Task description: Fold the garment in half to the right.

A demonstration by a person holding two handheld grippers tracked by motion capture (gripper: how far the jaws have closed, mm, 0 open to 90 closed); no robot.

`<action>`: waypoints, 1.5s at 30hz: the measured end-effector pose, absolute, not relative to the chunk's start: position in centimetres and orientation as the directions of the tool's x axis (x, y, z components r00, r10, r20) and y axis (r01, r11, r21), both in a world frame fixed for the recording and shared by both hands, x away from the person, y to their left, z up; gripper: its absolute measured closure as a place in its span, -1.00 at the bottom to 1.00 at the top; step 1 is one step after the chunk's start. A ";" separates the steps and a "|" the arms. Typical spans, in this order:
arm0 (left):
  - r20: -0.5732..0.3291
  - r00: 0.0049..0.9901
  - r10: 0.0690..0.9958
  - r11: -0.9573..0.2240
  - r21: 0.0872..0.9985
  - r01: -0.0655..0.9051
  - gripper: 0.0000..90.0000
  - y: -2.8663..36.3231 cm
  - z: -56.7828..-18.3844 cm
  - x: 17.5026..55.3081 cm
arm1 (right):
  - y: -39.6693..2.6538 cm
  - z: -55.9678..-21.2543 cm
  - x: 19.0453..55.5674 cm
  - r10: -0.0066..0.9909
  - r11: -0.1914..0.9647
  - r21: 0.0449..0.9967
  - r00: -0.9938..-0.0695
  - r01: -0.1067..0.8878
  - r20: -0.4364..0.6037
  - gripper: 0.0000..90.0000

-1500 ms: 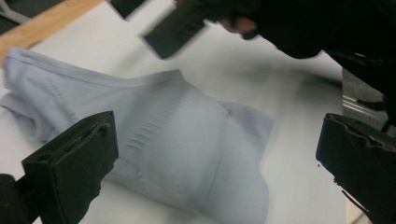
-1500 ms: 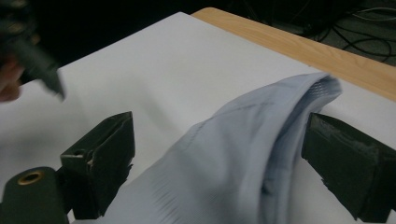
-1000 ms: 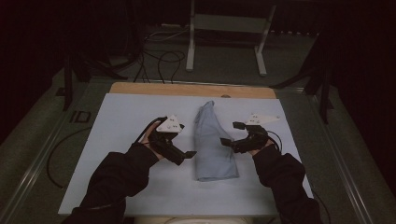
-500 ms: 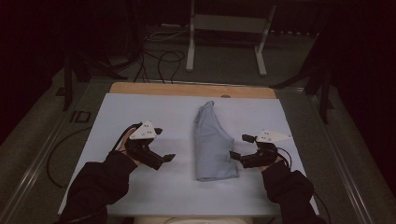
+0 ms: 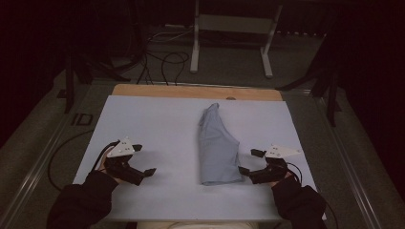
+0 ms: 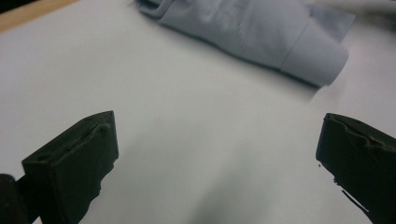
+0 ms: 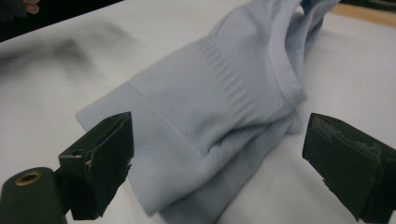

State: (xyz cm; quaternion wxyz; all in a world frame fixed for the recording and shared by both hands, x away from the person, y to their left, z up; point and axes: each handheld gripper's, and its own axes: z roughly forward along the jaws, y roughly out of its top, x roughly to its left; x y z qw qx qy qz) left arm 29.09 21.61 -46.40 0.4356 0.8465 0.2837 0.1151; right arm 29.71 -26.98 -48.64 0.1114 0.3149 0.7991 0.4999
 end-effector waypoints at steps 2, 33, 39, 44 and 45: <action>-0.057 0.808 0.587 -0.457 0.801 0.388 -1.00 22.2 -47.0 28.8 | -27.2 -48.9 29.3 0.616 0.308 0.868 -0.776 0.390 0.131 -0.80; -0.111 0.725 0.679 -0.410 0.763 0.501 -1.00 26.1 -51.1 26.4 | -29.6 -51.4 26.5 0.690 0.303 0.848 -0.714 0.434 0.119 -0.80; -0.117 0.717 0.687 -0.398 0.765 0.506 -1.00 26.2 -51.2 26.4 | -29.7 -51.5 26.6 0.690 0.297 0.852 -0.714 0.432 0.121 -0.80; -0.117 0.721 0.683 -0.397 0.769 0.501 -1.00 26.2 -51.1 26.3 | -29.7 -51.4 26.5 0.691 0.293 0.854 -0.713 0.431 0.123 -0.79; -0.109 0.723 0.682 -0.401 0.772 0.494 -1.00 26.0 -50.9 26.2 | -29.6 -51.4 26.5 0.689 0.302 0.853 -0.716 0.426 0.114 -0.80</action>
